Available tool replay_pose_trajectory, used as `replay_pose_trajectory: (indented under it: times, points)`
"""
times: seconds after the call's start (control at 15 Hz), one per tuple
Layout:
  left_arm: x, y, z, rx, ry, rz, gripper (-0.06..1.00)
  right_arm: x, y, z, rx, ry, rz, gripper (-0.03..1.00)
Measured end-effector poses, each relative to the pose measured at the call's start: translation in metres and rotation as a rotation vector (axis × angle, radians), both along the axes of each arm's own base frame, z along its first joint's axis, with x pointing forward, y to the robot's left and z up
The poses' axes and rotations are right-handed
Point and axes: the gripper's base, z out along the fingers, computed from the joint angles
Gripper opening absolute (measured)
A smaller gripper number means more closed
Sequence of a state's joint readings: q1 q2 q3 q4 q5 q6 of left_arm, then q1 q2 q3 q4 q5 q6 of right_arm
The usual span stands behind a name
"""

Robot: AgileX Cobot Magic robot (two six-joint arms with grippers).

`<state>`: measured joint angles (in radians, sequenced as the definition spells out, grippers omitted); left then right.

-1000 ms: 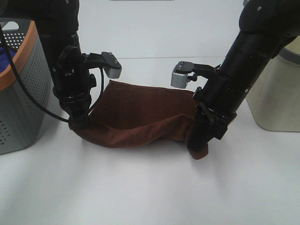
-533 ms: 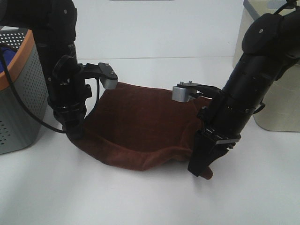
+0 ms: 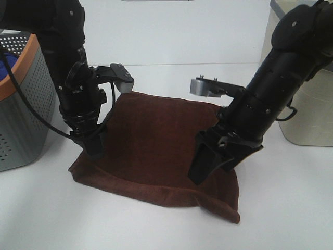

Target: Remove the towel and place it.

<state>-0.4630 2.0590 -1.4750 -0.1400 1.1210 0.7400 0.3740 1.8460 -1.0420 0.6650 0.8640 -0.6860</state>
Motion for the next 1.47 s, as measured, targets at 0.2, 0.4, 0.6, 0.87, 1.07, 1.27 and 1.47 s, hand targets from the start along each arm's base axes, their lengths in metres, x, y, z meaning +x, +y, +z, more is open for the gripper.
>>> replay_pose_trajectory:
  times: [0.2,0.4,0.6,0.87,1.07,1.27,1.47]
  points:
    - [0.01,-0.006,0.015,-0.029,-0.045,0.073,0.75,0.011,0.005,0.047,0.036,-0.078,0.004,0.95]
    - [0.028,-0.017,0.06,-0.098,-0.115,0.134,0.75,0.026,0.01,0.107,0.069,-0.198,0.002,0.95]
    - [0.044,-0.028,0.111,-0.226,-0.217,0.308,0.75,0.044,0.006,0.162,0.042,-0.319,-0.122,0.95]
    - [0.059,0.006,0.194,-0.3,-0.458,0.59,0.75,0.071,-0.059,0.229,0.034,-0.433,-0.483,0.95]
    - [0.059,0.058,0.221,-0.222,-0.589,0.79,0.75,0.074,-0.117,0.242,-0.035,-0.491,-0.633,0.95]
    - [0.038,0.122,0.236,-0.152,-0.63,0.938,0.75,0.058,-0.166,0.257,-0.181,-0.573,-0.75,0.95]
    - [-0.015,0.155,0.245,-0.119,-0.623,1.011,0.75,0.005,-0.17,0.271,-0.227,-0.624,-0.757,0.95]
